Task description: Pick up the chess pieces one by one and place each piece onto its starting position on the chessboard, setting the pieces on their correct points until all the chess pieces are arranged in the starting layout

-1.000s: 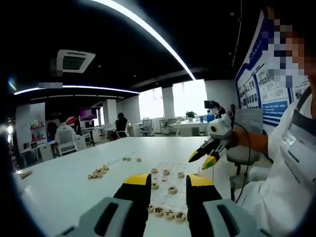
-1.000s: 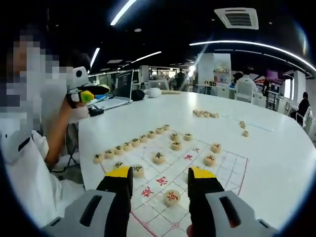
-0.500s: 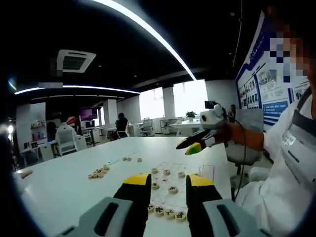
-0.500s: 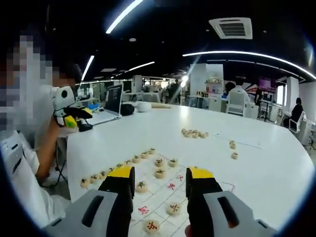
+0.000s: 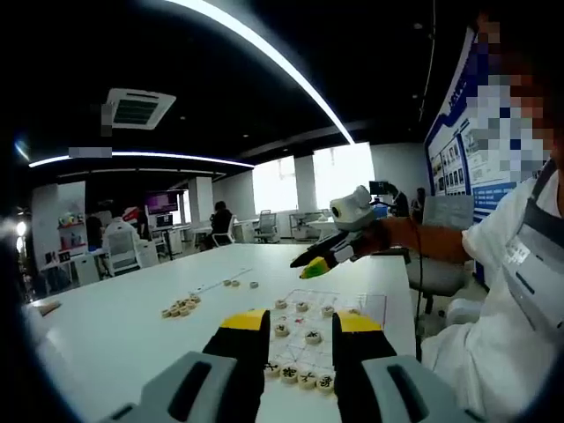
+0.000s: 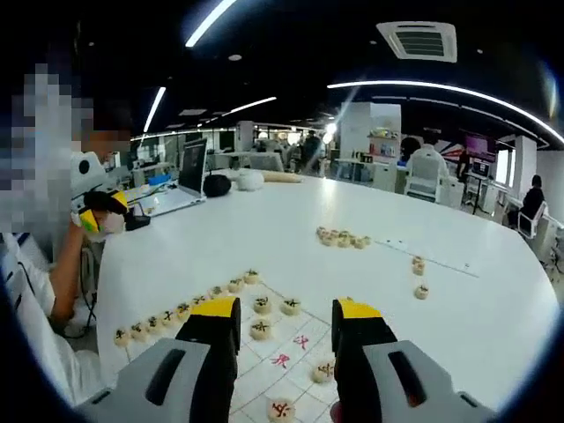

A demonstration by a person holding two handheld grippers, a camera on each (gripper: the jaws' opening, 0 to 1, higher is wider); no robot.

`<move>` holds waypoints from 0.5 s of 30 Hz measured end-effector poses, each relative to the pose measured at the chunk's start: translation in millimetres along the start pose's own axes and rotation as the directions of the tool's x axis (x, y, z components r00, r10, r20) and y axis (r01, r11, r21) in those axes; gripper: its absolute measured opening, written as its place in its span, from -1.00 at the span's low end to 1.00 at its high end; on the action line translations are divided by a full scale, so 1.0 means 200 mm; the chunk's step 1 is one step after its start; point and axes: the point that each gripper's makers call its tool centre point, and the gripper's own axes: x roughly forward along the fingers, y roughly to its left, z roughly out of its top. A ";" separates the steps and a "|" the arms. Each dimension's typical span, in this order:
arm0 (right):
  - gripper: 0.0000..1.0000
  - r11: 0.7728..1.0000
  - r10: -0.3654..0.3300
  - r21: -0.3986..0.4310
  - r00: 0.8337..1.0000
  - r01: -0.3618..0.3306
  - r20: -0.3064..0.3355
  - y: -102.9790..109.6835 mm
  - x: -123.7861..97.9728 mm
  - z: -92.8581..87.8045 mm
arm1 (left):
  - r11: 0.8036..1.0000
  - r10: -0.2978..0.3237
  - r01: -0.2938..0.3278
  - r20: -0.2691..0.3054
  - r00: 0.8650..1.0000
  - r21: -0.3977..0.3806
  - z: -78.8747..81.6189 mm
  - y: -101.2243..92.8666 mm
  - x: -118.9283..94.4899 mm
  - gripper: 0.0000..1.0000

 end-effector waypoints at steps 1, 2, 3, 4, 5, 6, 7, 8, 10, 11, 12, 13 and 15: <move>-0.15 1.000 0.000 0.000 1.000 0.000 -0.004 -0.01 0.02 0.01 | 1.000 0.001 -0.001 0.000 1.000 -0.001 0.00 0.00 0.00 -0.40; -0.15 1.000 0.003 0.001 1.000 -0.003 -0.012 -0.02 0.05 0.01 | 1.000 0.001 -0.001 0.001 1.000 -0.002 0.00 0.00 0.00 -0.40; -0.15 1.000 0.004 0.002 1.000 -0.004 -0.017 -0.03 0.08 0.01 | 1.000 0.001 -0.001 0.001 1.000 -0.002 0.00 0.00 0.00 -0.40; -0.15 1.000 0.006 0.006 1.000 -0.005 -0.028 -0.04 0.11 0.01 | 1.000 0.002 -0.002 0.002 1.000 -0.002 0.00 0.00 0.00 -0.40; -0.14 1.000 0.012 0.012 0.999 -0.012 -0.045 -0.06 0.14 0.01 | 1.000 0.003 -0.003 0.004 1.000 -0.003 0.00 0.00 -0.01 -0.40; -0.14 1.000 0.018 0.018 0.998 -0.016 -0.060 -0.07 0.18 0.00 | 1.000 0.004 -0.004 0.006 1.000 -0.005 0.00 0.01 -0.01 -0.40; -0.14 0.999 0.017 0.028 0.997 -0.015 -0.075 -0.10 0.23 0.00 | 1.000 0.005 -0.005 0.007 1.000 -0.005 0.00 0.01 -0.01 -0.40; -0.14 1.000 0.012 0.028 0.996 -0.010 -0.086 -0.12 0.26 0.00 | 1.000 0.007 -0.007 0.006 1.000 -0.004 0.00 0.01 -0.01 -0.40; -0.14 1.000 -0.005 0.012 0.993 0.007 -0.116 -0.17 0.34 -0.02 | 1.000 0.011 -0.011 0.009 1.000 -0.006 0.01 0.02 -0.02 -0.40; -0.14 1.000 -0.012 0.008 0.992 0.013 -0.125 -0.19 0.38 -0.02 | 1.000 0.014 -0.014 0.010 1.000 -0.007 0.01 0.02 -0.02 -0.40; -0.14 1.000 -0.022 0.009 0.991 0.023 -0.132 -0.22 0.41 -0.02 | 1.000 0.016 -0.016 0.009 1.000 -0.008 0.01 0.03 -0.02 -0.40; -0.14 0.999 -0.033 0.014 0.990 0.035 -0.136 -0.24 0.45 -0.03 | 1.000 0.019 -0.018 0.009 1.000 -0.009 0.00 0.03 -0.02 -0.40; -0.14 0.999 -0.045 0.018 0.987 0.048 -0.154 -0.29 0.51 -0.05 | 1.000 0.020 -0.020 0.005 1.000 -0.007 0.00 0.03 -0.02 -0.40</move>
